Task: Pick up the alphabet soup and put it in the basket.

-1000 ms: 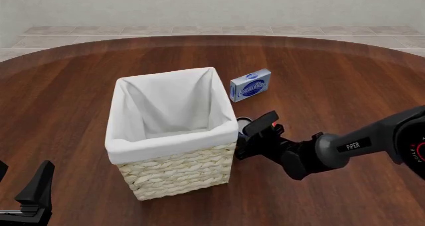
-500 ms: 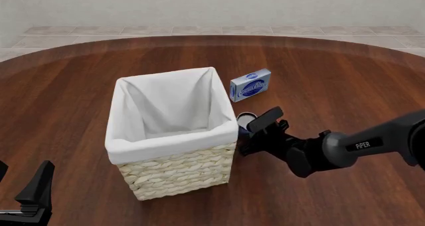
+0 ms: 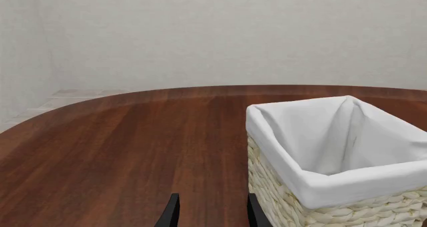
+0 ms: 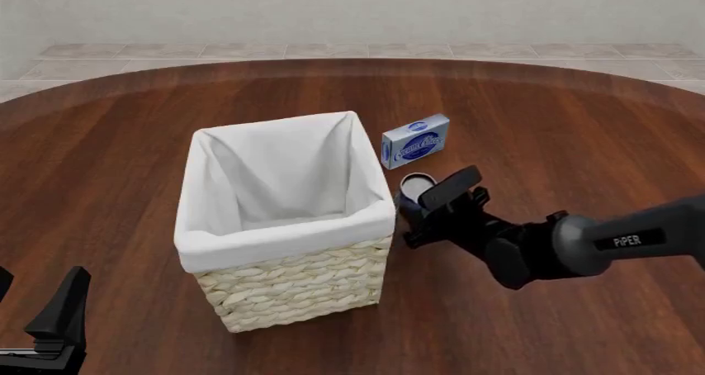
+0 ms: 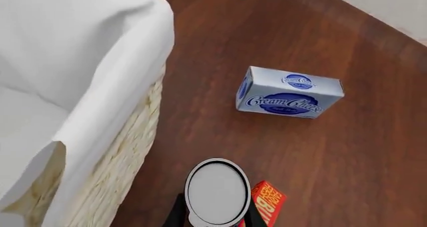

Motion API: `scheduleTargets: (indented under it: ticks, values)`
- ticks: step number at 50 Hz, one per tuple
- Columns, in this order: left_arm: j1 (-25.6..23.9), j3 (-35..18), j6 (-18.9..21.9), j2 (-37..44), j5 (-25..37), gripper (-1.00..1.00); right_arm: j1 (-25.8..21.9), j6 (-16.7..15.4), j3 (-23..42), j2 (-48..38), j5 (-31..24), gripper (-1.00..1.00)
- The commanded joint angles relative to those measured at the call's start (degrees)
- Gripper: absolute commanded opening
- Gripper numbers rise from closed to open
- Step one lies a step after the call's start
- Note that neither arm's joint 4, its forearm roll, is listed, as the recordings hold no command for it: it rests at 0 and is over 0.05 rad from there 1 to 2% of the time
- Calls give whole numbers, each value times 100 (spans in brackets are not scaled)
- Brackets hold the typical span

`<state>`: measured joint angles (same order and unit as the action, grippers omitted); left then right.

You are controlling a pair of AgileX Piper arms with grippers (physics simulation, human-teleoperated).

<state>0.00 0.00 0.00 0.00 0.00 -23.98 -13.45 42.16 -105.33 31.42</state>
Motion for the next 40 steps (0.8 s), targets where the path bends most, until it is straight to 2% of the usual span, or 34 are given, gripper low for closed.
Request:
scheduleTargets:
  ticks: [1,11,30,33,40]
  values:
    - [0,0,0,0,0,100,5,42,9,200,13,-100]
    - [0,0,0,0,0,100,25,-133,-35,467,14,-100]
    - [0,0,0,0,0,100,69,-241,19,860,-100,-100]
    - [0,0,0,0,0,100,184,-368,53,945,-66,-100]
    - [0,0,0,0,0,100,237,-399,96,1253,-241,-100]
